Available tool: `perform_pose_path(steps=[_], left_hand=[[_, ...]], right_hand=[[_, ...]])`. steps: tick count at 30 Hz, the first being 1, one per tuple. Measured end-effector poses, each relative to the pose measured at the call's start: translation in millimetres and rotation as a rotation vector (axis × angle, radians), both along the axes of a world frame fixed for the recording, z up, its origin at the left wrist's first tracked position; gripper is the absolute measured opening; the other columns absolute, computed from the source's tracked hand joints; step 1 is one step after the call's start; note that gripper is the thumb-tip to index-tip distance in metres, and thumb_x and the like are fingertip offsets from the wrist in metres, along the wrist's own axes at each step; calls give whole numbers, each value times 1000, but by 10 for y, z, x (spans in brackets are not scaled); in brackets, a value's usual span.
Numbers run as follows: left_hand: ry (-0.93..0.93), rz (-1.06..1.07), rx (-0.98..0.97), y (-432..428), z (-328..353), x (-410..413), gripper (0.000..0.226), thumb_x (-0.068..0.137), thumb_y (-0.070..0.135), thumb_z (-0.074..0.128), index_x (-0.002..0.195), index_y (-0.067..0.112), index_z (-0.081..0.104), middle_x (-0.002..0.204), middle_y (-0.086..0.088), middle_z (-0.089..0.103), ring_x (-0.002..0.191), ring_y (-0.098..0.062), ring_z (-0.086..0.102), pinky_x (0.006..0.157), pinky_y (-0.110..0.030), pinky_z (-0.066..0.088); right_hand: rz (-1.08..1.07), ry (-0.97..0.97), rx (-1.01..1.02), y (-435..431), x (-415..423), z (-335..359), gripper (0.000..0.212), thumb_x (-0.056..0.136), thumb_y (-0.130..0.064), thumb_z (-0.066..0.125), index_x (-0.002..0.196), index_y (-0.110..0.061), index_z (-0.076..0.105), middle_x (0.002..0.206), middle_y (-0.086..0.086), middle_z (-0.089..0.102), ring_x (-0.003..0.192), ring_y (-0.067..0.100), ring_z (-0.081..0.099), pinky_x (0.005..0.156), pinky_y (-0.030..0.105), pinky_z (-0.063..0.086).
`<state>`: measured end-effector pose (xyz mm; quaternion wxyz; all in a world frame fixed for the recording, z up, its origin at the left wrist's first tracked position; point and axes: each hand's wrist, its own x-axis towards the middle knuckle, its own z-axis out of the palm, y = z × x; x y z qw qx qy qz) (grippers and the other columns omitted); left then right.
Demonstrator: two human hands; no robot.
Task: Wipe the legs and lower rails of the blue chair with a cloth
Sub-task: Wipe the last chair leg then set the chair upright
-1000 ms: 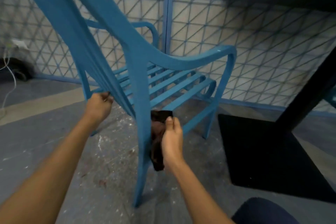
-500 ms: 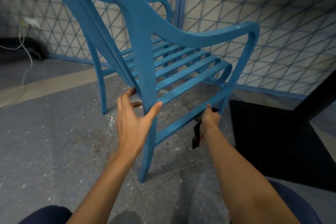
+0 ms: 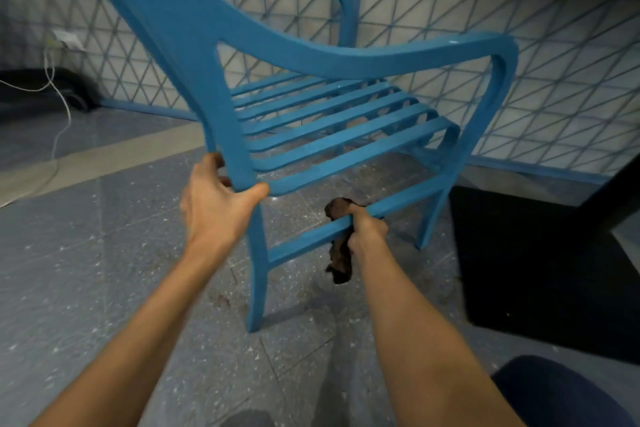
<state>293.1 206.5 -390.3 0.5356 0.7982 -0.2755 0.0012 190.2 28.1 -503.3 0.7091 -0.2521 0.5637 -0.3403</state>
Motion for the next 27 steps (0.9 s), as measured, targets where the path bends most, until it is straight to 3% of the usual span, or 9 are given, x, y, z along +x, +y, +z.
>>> perform_pose_path(steps=[4,6,8,11,13,16,18,23,27], left_hand=[[77,-74,33,277,131,461,33,53,23,72,85,19,66,74,15,68,67,3,60,60,-17,52],[98,-107,69,383,179,658,22,53,20,72,73,22,62,67,17,65,62,4,58,67,-23,51],[114,-129,87,434,219,786,25,56,14,78,70,24,60,68,16,64,57,8,58,72,-29,49],[80,-177,108,370,263,876,29,71,-2,74,71,23,58,78,3,62,51,15,55,58,-9,49],[78,-190,115,280,281,905,25,72,-2,73,77,20,61,87,-2,63,57,6,58,52,-1,45],[87,-225,127,167,306,943,27,71,-2,73,82,20,61,85,1,62,67,-1,53,67,-15,50],[96,-253,131,96,319,976,29,70,-3,74,80,20,61,94,-5,62,70,-3,54,72,-25,48],[123,-257,119,-33,250,1158,41,67,-2,75,102,15,63,104,-7,64,93,-19,60,72,-21,53],[146,-234,143,-105,209,1319,47,64,2,78,106,16,64,107,-5,65,99,-20,61,89,-35,49]], right_hand=[[-49,-59,72,400,163,-43,60,69,-2,77,124,-2,54,78,4,59,71,22,61,82,39,56],[-95,-95,107,566,231,-60,53,68,-1,76,118,-1,58,77,4,61,66,20,61,78,39,57],[-148,-99,118,667,227,-47,47,69,0,74,113,-1,58,75,4,60,64,20,59,75,36,56],[-186,-66,86,680,118,-9,48,69,-2,74,114,-2,56,78,3,58,72,22,59,77,32,52],[-191,-34,80,666,50,34,51,71,-6,75,117,-2,55,87,5,59,80,23,58,79,31,48],[-175,-31,86,634,5,76,50,75,-8,74,119,-2,53,81,3,57,73,20,58,76,29,48],[-174,-23,77,601,-10,72,48,76,-10,75,118,-4,53,75,1,52,66,15,54,75,27,47],[-168,7,74,563,19,50,53,76,-16,76,123,-4,53,75,0,51,76,18,56,77,27,46],[-144,-6,56,557,41,29,52,77,-18,76,122,-4,54,76,0,52,78,19,56,80,28,46]])
